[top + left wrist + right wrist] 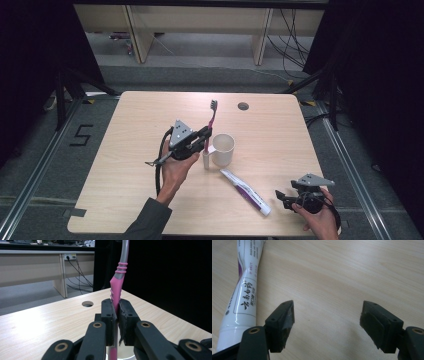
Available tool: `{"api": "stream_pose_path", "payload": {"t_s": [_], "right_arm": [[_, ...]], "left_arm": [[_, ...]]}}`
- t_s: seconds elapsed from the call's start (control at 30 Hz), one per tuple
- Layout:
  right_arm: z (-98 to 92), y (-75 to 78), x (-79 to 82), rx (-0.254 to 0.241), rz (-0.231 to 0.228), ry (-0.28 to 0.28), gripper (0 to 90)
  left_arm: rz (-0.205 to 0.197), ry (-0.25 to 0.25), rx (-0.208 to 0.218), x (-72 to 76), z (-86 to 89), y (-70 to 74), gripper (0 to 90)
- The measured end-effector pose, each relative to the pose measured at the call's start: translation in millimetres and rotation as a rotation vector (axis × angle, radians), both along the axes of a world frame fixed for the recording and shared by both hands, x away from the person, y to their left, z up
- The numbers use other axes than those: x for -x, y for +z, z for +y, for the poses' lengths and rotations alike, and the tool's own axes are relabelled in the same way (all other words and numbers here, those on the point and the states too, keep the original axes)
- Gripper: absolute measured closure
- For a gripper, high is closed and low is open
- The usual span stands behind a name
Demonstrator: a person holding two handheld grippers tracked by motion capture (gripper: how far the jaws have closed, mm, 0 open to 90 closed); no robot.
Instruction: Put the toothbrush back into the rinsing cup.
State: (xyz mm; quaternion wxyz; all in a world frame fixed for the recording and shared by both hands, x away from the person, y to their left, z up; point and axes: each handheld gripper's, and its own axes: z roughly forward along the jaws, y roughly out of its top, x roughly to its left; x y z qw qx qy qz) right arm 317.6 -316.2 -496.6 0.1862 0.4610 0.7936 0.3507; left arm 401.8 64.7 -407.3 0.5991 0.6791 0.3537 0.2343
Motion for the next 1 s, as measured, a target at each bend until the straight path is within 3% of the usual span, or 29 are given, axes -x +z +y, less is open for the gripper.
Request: {"api": "stream_pose_path", "payload": {"t_s": [0.03,0.73,0.9,1.0], "right_arm": [[1.6,0.1,1.3,-0.020,0.024,-0.010,28.3],[-0.5,-1.1,-0.6,-0.002,0.008,0.011,28.1],[2.9,-0.8,1.5,-0.032,0.044,-0.006,28.1],[2.3,-0.6,1.2,-0.025,0.027,-0.003,28.1]], "left_arm": [[-0.001,0.000,-0.001,-0.2,-0.2,-1.1,83.0],[0.004,0.012,-0.032,-1.1,-0.2,-20.2,82.8],[0.012,0.012,-0.038,-0.2,0.0,-24.8,82.7],[0.017,0.011,-0.041,-0.1,0.6,-29.6,82.7]]}}
